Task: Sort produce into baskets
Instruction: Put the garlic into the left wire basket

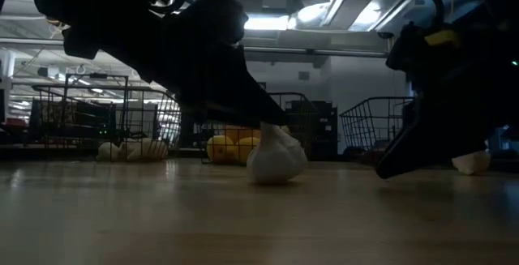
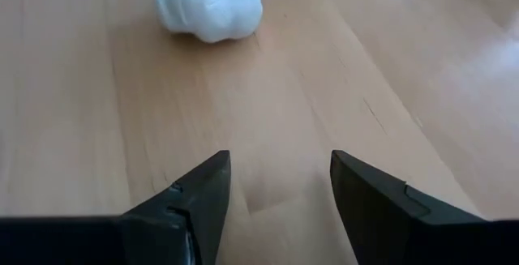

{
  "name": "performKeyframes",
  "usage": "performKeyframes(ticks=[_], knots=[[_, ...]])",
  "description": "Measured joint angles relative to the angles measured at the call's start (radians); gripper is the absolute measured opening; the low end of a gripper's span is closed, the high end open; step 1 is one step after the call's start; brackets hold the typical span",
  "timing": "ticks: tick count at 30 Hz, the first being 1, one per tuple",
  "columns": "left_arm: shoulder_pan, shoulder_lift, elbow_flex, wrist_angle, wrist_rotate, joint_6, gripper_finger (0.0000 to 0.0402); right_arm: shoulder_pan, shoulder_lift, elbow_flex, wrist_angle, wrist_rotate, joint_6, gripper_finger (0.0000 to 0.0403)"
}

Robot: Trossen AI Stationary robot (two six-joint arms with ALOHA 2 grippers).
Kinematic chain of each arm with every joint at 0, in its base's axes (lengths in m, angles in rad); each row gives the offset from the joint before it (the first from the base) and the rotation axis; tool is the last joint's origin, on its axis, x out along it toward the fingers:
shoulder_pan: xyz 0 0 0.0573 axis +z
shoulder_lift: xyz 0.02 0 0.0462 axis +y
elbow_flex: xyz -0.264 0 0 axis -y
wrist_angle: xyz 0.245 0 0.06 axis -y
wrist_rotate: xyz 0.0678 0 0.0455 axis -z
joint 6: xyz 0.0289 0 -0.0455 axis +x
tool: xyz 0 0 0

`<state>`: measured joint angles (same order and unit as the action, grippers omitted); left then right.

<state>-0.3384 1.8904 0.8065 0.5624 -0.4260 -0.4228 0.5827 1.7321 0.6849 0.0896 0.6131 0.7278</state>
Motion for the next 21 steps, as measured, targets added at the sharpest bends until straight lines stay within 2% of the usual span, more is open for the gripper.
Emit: performKeyframes(ticks=[6, 9, 15, 18, 21], knots=[[-0.002, 0.000, 0.000, -0.003, -0.001, 0.027, 0.0039, 0.000, 0.000, 0.000, 0.019, -0.011, 0.010, 0.0211], [-0.002, 0.000, 0.000, -0.003, -0.001, 0.037, 0.0012, 0.000, 0.000, 0.000, 0.018, -0.022, 0.013, 0.0211], [-0.016, -0.040, -0.001, -0.005, -0.004, 0.039, 0.0020, 0.000, 0.000, 0.000, 0.022, -0.019, 0.025, 0.0211], [-0.037, -0.101, -0.001, -0.022, -0.004, 0.037, 0.0021, -0.001, 0.000, 0.000, 0.022, -0.019, 0.029, 0.0211], [-0.058, -0.190, -0.001, -0.118, -0.036, 0.032, 0.0018, -0.001, 0.000, 0.000, 0.022, -0.018, 0.036, 0.0211]])
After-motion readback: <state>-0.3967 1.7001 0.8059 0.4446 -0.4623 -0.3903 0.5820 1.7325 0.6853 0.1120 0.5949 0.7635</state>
